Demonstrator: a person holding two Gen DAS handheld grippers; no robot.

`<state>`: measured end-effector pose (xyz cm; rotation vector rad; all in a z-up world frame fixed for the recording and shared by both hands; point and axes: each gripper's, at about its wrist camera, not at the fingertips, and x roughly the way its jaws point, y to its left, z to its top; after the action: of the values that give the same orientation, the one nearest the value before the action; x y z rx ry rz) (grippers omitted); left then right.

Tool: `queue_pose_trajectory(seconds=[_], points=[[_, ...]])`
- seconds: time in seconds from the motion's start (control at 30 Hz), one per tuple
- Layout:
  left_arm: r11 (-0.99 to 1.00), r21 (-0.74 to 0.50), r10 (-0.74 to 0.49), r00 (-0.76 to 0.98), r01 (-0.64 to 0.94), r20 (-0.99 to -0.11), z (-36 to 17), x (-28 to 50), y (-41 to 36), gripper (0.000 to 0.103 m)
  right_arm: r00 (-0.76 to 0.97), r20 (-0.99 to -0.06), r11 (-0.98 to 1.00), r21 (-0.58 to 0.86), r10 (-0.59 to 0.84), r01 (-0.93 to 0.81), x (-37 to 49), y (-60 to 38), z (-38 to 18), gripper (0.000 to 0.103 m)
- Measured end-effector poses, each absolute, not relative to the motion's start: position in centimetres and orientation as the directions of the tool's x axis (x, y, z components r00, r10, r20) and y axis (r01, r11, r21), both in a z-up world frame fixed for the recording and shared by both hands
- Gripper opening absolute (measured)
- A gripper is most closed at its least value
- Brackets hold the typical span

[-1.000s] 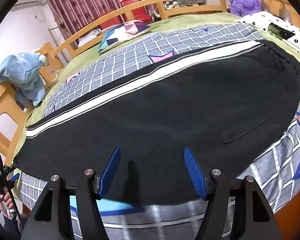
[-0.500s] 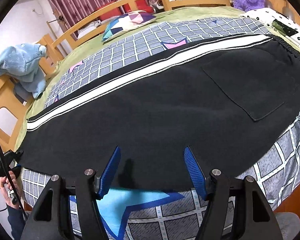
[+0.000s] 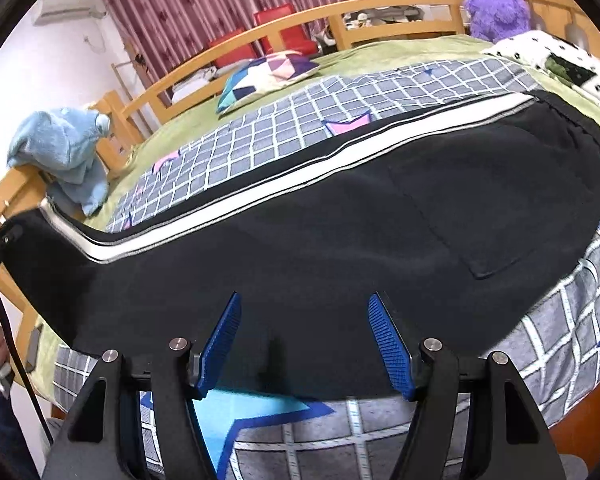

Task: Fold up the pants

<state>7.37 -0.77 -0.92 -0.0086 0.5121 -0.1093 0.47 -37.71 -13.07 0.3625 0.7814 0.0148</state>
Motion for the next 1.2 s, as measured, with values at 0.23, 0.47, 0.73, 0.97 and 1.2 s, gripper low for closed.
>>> queue_pose_trajectory(seconds=[0.23, 0.47, 0.73, 0.97, 1.2], points=[[0.939, -0.104, -0.318, 0.716, 0.327, -0.622, -6.7, 9.0, -16.0, 0.017, 0.718, -0.692, 0.938, 0.296, 0.079, 0.182, -2.3, -41.5, -12.8, 0.066], [0.890, -0.238, -0.420, 0.495, 0.388, -0.761, -12.3, 9.1, -18.7, 0.032, 0.684, -0.728, 0.941, 0.261, 0.046, 0.214, -4.4, -44.1, -14.0, 0.066], [0.919, -0.193, -0.382, 0.646, 0.345, -0.661, -9.6, 6.0, -8.3, 0.067, 0.703, -0.676, 0.910, 0.402, 0.221, 0.100, -0.8, -42.5, -13.5, 0.066], [0.956, -0.266, -0.282, 0.661, 0.127, -0.695, -11.5, 6.6, 1.6, 0.067, 0.625, -0.669, 0.852, 0.523, 0.402, 0.011, 6.8, -36.7, -15.5, 0.068], [0.948, -0.304, -0.287, 0.664, 0.094, -0.690, -12.9, 6.2, 5.0, 0.067, 0.606, -0.748, 0.933, 0.358, 0.270, 0.027, 9.8, -32.9, -15.8, 0.015]])
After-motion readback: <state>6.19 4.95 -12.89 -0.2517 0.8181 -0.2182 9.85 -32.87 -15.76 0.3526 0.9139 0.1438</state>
